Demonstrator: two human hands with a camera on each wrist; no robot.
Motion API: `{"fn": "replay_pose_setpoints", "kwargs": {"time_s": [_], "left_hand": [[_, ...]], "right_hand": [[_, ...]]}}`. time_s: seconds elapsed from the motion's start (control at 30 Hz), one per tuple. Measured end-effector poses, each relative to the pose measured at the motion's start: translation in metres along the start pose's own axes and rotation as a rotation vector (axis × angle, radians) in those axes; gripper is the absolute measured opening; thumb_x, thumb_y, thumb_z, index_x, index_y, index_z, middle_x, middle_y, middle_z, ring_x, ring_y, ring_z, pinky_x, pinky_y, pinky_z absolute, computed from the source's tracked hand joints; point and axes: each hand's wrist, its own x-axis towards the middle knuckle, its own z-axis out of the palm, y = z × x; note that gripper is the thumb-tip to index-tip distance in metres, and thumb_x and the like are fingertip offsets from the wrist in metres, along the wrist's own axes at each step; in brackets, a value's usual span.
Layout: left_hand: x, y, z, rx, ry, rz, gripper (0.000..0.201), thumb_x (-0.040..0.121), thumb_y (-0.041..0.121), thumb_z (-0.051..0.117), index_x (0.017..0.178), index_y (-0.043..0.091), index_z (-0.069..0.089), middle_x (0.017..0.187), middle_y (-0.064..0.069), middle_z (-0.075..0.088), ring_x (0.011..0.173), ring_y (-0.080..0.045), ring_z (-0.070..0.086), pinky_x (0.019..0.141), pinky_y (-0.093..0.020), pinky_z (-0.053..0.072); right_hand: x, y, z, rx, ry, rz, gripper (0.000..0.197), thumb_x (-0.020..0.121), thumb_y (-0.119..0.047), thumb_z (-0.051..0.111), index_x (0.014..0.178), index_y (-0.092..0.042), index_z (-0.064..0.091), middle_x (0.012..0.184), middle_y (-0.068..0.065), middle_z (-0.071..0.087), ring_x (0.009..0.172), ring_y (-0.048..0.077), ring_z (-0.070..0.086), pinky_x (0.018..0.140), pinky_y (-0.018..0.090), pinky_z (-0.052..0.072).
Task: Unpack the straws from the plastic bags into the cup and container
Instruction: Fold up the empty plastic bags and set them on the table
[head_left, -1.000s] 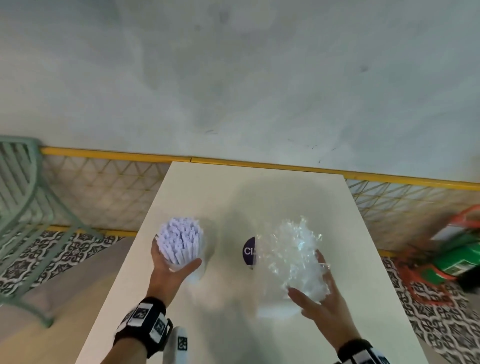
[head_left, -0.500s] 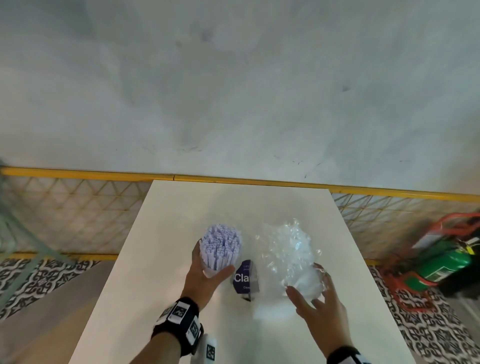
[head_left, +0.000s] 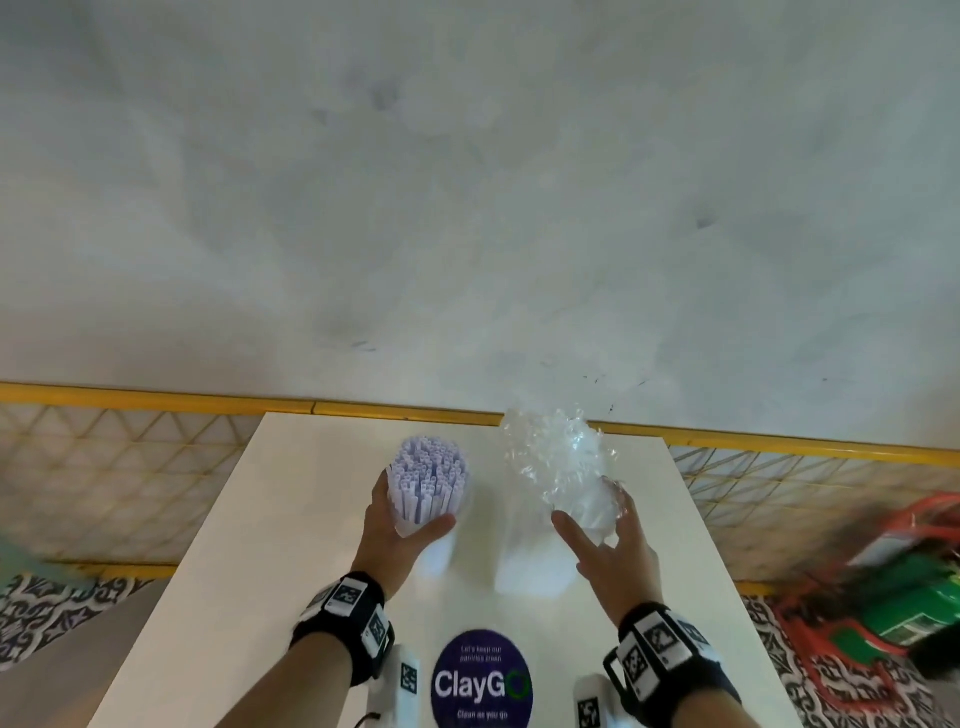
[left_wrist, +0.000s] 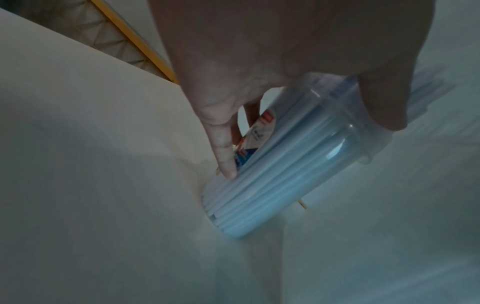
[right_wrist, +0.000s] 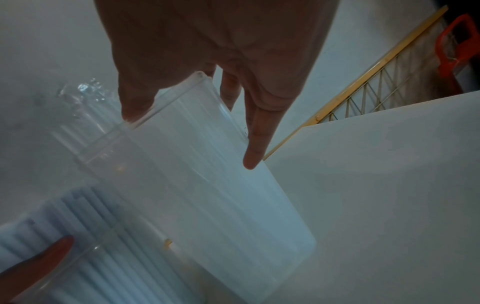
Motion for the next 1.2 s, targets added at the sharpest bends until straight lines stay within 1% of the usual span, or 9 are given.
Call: {"fn": "replay_pose_setpoints", "kwargs": {"time_s": [0.17, 0.27, 0.37, 0.43, 0.63, 0.77, 0.9, 1.1, 1.2], "left_hand": [[0.063, 0.001, 0.012, -0.031, 0.026, 0.027, 0.088, 0.051, 0.05, 0.089, 0.119, 0.063, 0.036, 0.135, 0.016, 0.051, 0.127, -0.009, 0.049, 0.107, -0.048, 0.042], [0.089, 0.003, 0.018, -0.057, 0.024, 0.045, 0.084, 0.051, 0.045, 0.089, 0.116, 0.062, 0.038, 0.129, 0.018, 0.055, 0.121, -0.005, 0.053, 0.103, -0.049, 0.046], [0.105, 0.007, 0.022, -0.063, 0.019, 0.043, 0.082, 0.052, 0.044, 0.088, 0.115, 0.06, 0.038, 0.128, 0.02, 0.055, 0.12, -0.005, 0.054, 0.104, -0.047, 0.046], [0.111, 0.008, 0.022, -0.061, 0.018, 0.035, 0.086, 0.051, 0.045, 0.088, 0.119, 0.058, 0.037, 0.13, 0.018, 0.054, 0.122, -0.008, 0.053, 0.105, -0.048, 0.045], [0.117, 0.006, 0.02, -0.03, 0.019, 0.009, 0.099, 0.051, 0.052, 0.088, 0.133, 0.051, 0.032, 0.137, 0.018, 0.049, 0.129, -0.011, 0.048, 0.107, -0.05, 0.042], [0.118, 0.005, 0.019, -0.028, 0.006, 0.006, 0.103, 0.052, 0.054, 0.088, 0.136, 0.048, 0.029, 0.139, 0.017, 0.048, 0.13, -0.013, 0.046, 0.108, -0.051, 0.04], [0.12, 0.003, 0.019, -0.023, -0.001, -0.012, 0.108, 0.052, 0.054, 0.088, 0.139, 0.046, 0.026, 0.14, 0.016, 0.047, 0.131, -0.013, 0.045, 0.109, -0.051, 0.039], [0.121, 0.007, 0.015, 0.057, -0.016, -0.048, 0.117, 0.049, 0.053, 0.09, 0.143, 0.041, 0.021, 0.144, 0.014, 0.042, 0.134, -0.012, 0.041, 0.111, -0.046, 0.038], [0.119, 0.013, 0.004, 0.18, -0.066, -0.127, 0.143, 0.043, 0.049, 0.095, 0.15, 0.041, 0.0, 0.154, 0.006, 0.031, 0.142, -0.02, 0.032, 0.113, -0.047, 0.035]], "right_hand": [[0.062, -0.008, 0.015, 0.026, 0.0, 0.011, 0.088, 0.054, -0.087, 0.064, 0.131, -0.063, 0.028, 0.139, -0.002, 0.053, 0.11, 0.031, 0.064, 0.093, 0.049, 0.054], [0.09, -0.014, 0.024, 0.018, -0.005, 0.014, 0.09, 0.056, -0.085, 0.064, 0.135, -0.06, 0.027, 0.14, -0.001, 0.053, 0.109, 0.033, 0.064, 0.095, 0.048, 0.054], [0.108, -0.022, 0.03, 0.007, 0.001, 0.004, 0.084, 0.072, -0.068, 0.07, 0.143, -0.048, 0.029, 0.144, -0.001, 0.05, 0.127, 0.028, 0.052, 0.105, 0.038, 0.043], [0.115, -0.027, 0.033, 0.007, 0.007, 0.0, 0.081, 0.078, -0.058, 0.071, 0.146, -0.042, 0.03, 0.146, 0.0, 0.048, 0.134, 0.026, 0.045, 0.104, 0.034, 0.037], [0.119, -0.028, 0.037, 0.028, 0.005, -0.003, 0.082, 0.077, -0.06, 0.071, 0.145, -0.043, 0.03, 0.147, -0.002, 0.047, 0.135, 0.026, 0.044, 0.105, 0.037, 0.038], [0.122, -0.023, 0.039, 0.046, 0.014, -0.001, 0.085, 0.059, -0.082, 0.066, 0.133, -0.06, 0.029, 0.141, -0.001, 0.052, 0.12, 0.03, 0.057, 0.1, 0.047, 0.05], [0.124, -0.021, 0.039, 0.044, 0.001, 0.01, 0.085, 0.057, -0.083, 0.066, 0.13, -0.063, 0.028, 0.138, -0.001, 0.053, 0.114, 0.032, 0.061, 0.095, 0.049, 0.053], [0.125, -0.022, 0.037, 0.046, -0.035, 0.004, 0.089, 0.058, -0.082, 0.065, 0.135, -0.06, 0.026, 0.145, -0.003, 0.047, 0.125, 0.028, 0.053, 0.098, 0.05, 0.051], [0.123, -0.025, 0.032, 0.066, -0.109, 0.023, 0.091, 0.066, -0.071, 0.073, 0.139, -0.059, 0.021, 0.153, -0.008, 0.036, 0.137, 0.025, 0.04, 0.101, 0.052, 0.048]]}}
